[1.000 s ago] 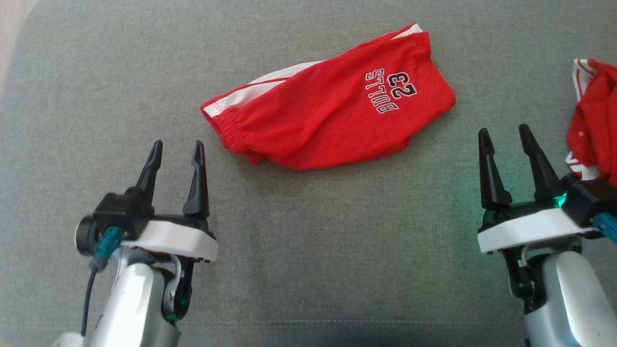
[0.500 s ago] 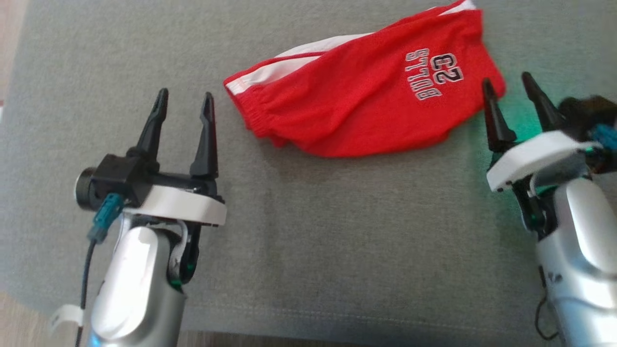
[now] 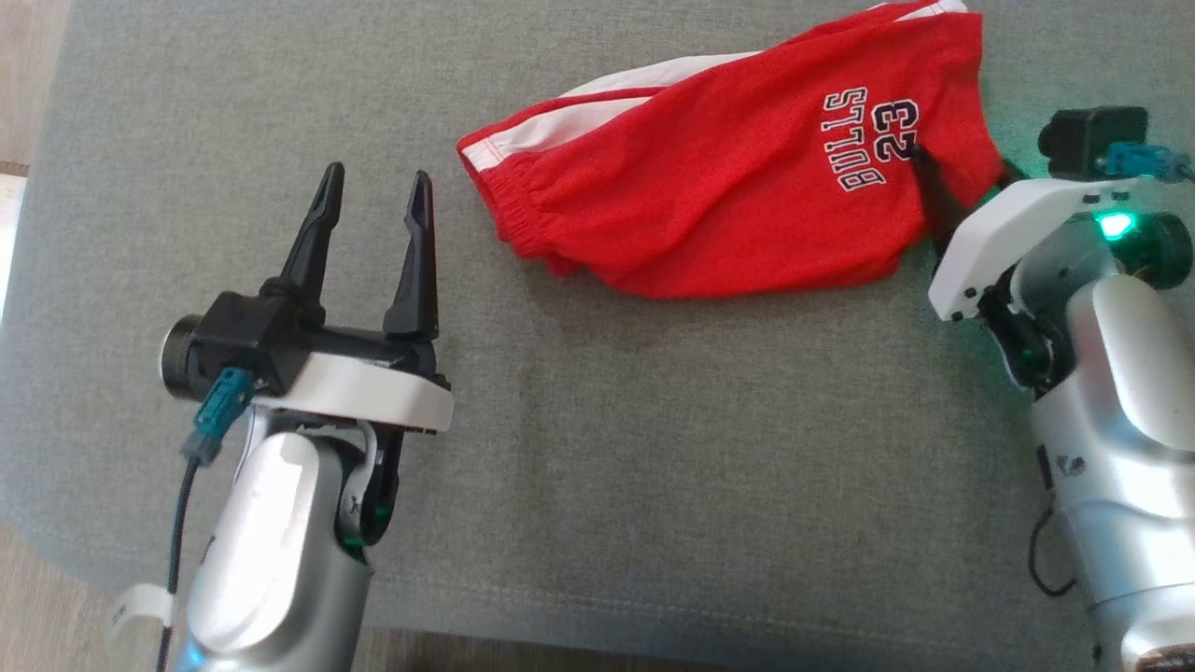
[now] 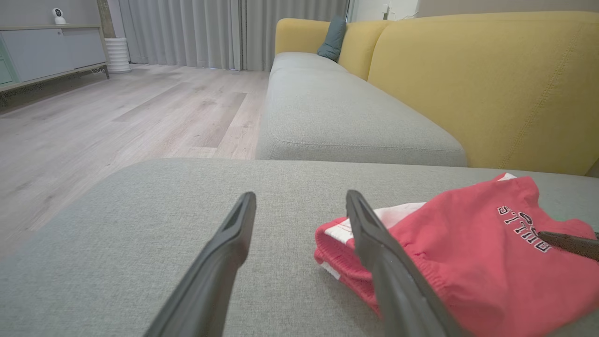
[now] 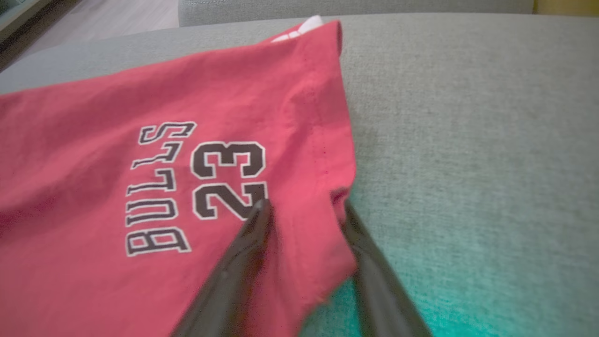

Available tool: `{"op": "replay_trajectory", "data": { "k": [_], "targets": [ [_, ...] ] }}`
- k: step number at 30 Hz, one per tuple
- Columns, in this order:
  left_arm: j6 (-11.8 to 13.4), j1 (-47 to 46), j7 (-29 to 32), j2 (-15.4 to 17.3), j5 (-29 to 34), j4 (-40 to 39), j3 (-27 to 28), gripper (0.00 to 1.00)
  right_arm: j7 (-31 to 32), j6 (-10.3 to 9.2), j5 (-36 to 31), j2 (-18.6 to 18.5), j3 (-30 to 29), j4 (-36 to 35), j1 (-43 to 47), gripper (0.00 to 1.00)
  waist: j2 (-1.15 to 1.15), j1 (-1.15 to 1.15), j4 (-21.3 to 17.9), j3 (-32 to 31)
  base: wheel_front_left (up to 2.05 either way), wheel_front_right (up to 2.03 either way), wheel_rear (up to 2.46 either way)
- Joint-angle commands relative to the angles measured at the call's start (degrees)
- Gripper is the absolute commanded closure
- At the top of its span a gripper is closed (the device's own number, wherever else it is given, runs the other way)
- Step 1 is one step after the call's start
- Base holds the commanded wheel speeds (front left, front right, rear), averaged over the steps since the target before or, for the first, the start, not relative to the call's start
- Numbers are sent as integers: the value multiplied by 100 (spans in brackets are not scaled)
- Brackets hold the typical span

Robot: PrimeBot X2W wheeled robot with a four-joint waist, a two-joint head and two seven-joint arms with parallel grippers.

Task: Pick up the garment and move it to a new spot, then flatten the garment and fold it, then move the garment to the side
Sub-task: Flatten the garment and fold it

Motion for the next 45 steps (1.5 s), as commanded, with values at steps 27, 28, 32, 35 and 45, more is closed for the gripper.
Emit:
{"op": "replay_trajectory", "data": {
  "k": [27,28,32,35,45],
  "targets": [
    [-67,467,-29,73,118,33,371,0,-677,-5,-64,761,-1019,-2021,2673,100,0,0,-531,-623,0,0,0],
    [-69,464,-29,73,119,39,366,0,-669,-5,-70,763,-1032,-2007,2659,100,0,0,-523,-626,0,0,0],
    [-69,451,-29,73,109,42,343,0,-619,-5,-158,767,-1020,-2009,2569,100,0,0,-500,-638,0,0,0],
    [-62,449,-29,73,9,66,345,0,-540,-5,-249,769,-879,-2179,2357,100,0,0,-484,-671,0,0,0],
    [-32,421,-29,73,-21,129,227,0,-170,-5,-40,774,717,-2413,1179,100,0,0,-238,-833,0,0,0]
  ]
}}
